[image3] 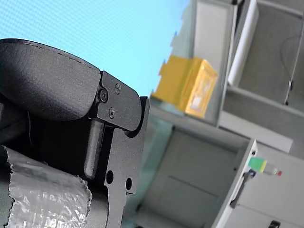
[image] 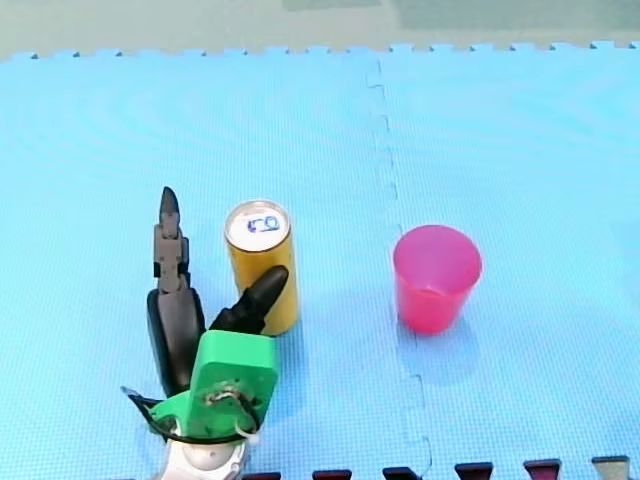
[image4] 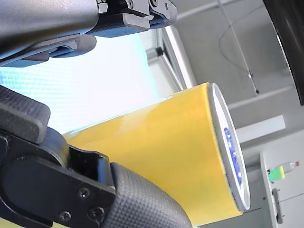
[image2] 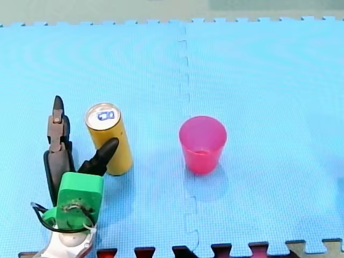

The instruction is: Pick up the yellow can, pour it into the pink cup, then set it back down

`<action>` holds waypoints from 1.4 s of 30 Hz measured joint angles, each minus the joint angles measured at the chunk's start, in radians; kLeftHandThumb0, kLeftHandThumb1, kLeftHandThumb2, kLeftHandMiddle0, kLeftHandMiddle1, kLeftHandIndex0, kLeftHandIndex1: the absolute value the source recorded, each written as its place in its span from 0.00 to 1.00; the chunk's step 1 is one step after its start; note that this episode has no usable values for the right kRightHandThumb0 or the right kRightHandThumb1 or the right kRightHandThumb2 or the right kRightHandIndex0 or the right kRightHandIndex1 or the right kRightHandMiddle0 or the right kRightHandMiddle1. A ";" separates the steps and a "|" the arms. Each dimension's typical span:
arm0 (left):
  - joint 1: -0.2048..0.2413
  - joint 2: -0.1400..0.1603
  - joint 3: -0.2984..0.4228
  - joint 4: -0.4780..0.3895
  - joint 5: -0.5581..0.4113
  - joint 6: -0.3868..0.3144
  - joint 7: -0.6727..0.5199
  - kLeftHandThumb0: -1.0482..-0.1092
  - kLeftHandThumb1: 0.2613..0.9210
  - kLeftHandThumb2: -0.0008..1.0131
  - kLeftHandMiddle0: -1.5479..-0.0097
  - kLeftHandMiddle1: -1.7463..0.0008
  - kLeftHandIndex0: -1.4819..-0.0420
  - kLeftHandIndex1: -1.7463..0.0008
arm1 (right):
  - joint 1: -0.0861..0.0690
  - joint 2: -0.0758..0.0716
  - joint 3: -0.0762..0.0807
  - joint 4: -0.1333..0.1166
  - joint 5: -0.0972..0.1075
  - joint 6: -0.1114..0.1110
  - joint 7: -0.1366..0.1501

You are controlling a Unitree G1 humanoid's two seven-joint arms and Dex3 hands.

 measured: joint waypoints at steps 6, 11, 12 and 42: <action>0.015 0.008 -0.011 0.000 0.012 -0.007 -0.013 0.00 0.98 0.01 0.86 1.00 0.95 1.00 | -0.005 0.002 -0.001 0.000 0.002 0.007 0.005; 0.029 0.018 -0.023 0.000 0.021 -0.025 -0.027 0.00 0.97 0.01 0.86 1.00 0.95 1.00 | -0.008 0.006 -0.003 0.000 0.005 0.008 0.008; 0.035 0.019 -0.026 -0.001 0.023 -0.034 -0.032 0.00 0.97 0.01 0.86 1.00 0.95 1.00 | -0.009 0.007 -0.004 0.000 0.006 0.008 0.009; 0.124 0.041 -0.041 -0.037 -0.011 -0.128 -0.224 0.00 1.00 0.14 0.84 0.99 0.94 1.00 | -0.012 0.012 0.002 0.000 -0.001 0.012 -0.005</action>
